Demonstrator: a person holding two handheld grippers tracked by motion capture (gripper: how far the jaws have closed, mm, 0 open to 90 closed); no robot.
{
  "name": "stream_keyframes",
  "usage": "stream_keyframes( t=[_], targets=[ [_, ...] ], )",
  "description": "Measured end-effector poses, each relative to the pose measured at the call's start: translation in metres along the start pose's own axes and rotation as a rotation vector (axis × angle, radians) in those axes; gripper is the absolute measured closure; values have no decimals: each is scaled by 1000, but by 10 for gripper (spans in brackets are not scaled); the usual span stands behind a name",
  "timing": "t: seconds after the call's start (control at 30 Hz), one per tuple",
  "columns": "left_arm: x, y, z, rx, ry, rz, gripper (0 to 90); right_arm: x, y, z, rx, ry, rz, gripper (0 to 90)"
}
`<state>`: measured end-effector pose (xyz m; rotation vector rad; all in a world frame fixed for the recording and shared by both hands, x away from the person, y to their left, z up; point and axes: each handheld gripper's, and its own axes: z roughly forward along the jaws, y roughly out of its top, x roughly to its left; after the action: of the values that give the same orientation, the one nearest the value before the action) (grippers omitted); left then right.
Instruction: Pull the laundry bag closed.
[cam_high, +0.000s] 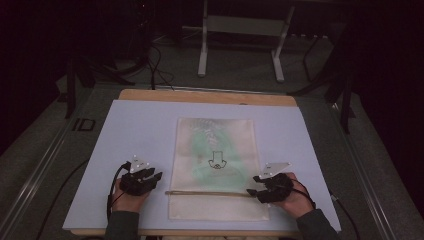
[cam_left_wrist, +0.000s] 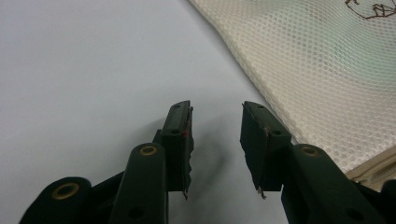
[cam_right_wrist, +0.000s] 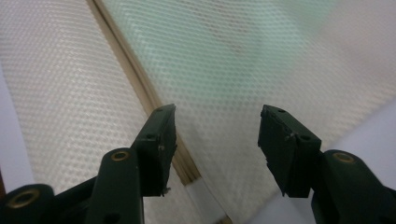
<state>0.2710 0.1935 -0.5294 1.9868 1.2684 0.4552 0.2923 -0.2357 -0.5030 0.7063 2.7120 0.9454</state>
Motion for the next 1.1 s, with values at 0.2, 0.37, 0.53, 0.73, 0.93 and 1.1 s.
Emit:
stream_keyframes(
  t=[0.2,0.37,0.53,0.73,0.93,1.1],
  targets=[
    [0,0,0,7,-13,-4,615,7,11,6,11,21,-38,462],
    [0,0,1,9,-17,-3,611,10,17,11,21,33,-59,463],
    [-1,0,0,13,-21,1,612,14,25,15,24,48,-83,464],
    [-1,0,1,18,-22,9,611,17,31,19,21,83,-103,463],
    [-2,1,1,21,-23,16,613,22,37,23,27,104,-131,466],
    [-3,1,1,20,-24,20,615,26,44,26,29,114,-148,466]
  ],
)
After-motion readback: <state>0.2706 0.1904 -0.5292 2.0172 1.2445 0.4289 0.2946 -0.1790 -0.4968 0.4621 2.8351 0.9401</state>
